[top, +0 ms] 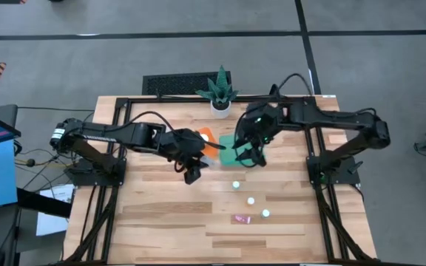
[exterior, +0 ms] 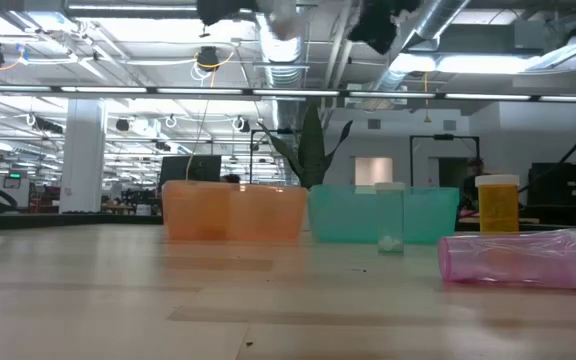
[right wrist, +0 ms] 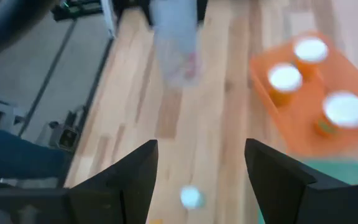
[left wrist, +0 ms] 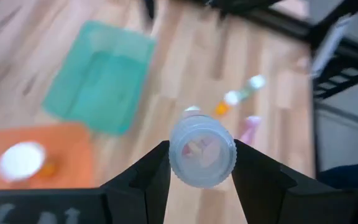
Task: Pick and place medicine bottles into bin by pill shape (circle, oval)
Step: Put the transparent capsule bottle into the orange bin
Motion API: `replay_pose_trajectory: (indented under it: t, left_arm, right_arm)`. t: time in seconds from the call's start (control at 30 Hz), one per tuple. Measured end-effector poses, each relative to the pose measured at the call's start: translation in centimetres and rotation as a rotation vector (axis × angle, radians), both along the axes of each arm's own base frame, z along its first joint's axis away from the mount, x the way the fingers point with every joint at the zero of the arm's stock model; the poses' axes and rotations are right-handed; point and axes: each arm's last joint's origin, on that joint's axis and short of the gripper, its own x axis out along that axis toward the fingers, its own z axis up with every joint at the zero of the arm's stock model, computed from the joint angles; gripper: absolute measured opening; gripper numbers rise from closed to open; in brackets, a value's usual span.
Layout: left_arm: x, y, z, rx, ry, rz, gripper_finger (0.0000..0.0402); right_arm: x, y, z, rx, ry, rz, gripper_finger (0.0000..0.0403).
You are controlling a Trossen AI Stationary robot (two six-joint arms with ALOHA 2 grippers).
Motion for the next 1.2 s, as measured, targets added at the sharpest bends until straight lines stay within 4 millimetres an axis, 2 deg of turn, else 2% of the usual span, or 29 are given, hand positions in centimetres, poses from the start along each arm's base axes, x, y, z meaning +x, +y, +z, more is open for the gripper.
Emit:
replay_pose_trajectory:
  t: [0.17, 0.37, 0.5, 0.67, 0.83, 1.03, 1.2]
  left_arm:
    - [-0.7, 1.2, -0.8, 0.049, 0.112, 0.067, 0.0146]
    - [0.5, 3.4, -2.4, 0.096, 0.188, 0.079, 0.0146]
    - [1.8, 4.8, -4.7, 0.112, 0.293, 0.057, 0.0146]
    - [3.2, 6.2, -7.5, 0.133, 0.404, 0.052, 0.0146]
    - [4.1, 7.3, -9.8, 0.159, 0.485, 0.062, 0.0146]
    - [4.3, 8.5, -10.3, 0.179, 0.501, 0.109, 0.0146]
    - [4.5, 8.9, -11.1, 0.165, 0.527, 0.112, 0.0146]
  right_arm:
    - [-3.7, -0.7, 2.4, -0.012, -0.033, -0.041, 0.025]
    - [-9.0, -0.3, 5.8, -0.015, -0.139, -0.132, 0.025]
    - [-12.2, 0.4, 7.4, -0.012, -0.209, -0.192, 0.025]
    - [-15.2, 1.0, 8.7, 0.011, -0.288, -0.263, 0.025]
    - [-16.8, 1.2, 9.3, 0.022, -0.334, -0.298, 0.0249]
    - [-17.8, 1.4, 9.6, 0.034, -0.359, -0.307, 0.0249]
    - [-17.8, 1.4, 9.5, 0.034, -0.354, -0.306, 0.0249]
